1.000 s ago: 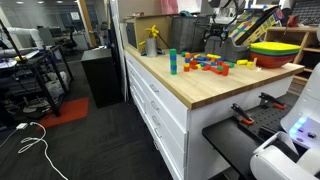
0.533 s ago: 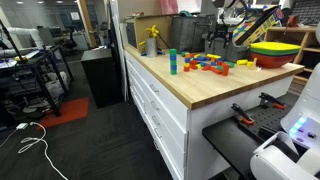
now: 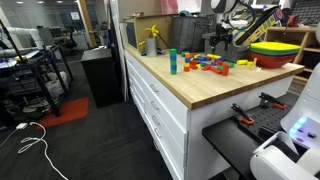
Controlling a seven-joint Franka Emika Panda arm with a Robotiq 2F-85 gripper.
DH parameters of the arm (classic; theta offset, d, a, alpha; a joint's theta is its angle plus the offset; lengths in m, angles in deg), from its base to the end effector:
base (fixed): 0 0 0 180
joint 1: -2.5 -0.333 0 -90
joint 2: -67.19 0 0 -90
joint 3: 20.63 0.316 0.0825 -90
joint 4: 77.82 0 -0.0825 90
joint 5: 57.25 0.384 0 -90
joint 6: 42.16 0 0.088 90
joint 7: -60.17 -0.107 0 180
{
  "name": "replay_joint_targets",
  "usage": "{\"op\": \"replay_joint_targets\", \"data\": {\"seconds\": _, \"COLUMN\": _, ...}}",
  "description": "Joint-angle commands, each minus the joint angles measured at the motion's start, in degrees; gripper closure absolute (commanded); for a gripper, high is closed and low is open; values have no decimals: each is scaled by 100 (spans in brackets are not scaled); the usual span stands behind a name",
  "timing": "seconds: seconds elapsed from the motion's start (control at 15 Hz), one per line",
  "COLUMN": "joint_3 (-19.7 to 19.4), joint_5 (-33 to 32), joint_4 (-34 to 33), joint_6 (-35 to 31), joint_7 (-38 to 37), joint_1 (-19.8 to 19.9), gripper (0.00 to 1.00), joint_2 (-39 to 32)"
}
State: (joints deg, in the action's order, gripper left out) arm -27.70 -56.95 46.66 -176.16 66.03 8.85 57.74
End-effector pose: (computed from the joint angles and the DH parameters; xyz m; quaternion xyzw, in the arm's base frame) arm 0.5402 -0.1282 0.3180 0.9977 -0.0669 -0.0001 0.0083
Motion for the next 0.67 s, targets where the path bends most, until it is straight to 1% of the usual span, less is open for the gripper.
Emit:
{"op": "replay_joint_targets", "data": {"seconds": 0.0, "joint_3": -4, "joint_5": -495, "joint_4": -327, "joint_6": 145, "joint_7": -45, "joint_1": -11, "gripper": 0, "joint_2": -281}}
{"op": "replay_joint_targets", "data": {"seconds": 0.33, "joint_3": 53, "joint_5": -775, "joint_4": -340, "joint_6": 132, "joint_7": -100, "joint_1": -80, "gripper": 0, "joint_2": -426}}
{"op": "replay_joint_targets", "data": {"seconds": 0.6, "joint_3": 61, "joint_5": -727, "joint_4": -237, "joint_6": 149, "joint_7": -143, "joint_1": -83, "gripper": 0, "joint_2": -499}}
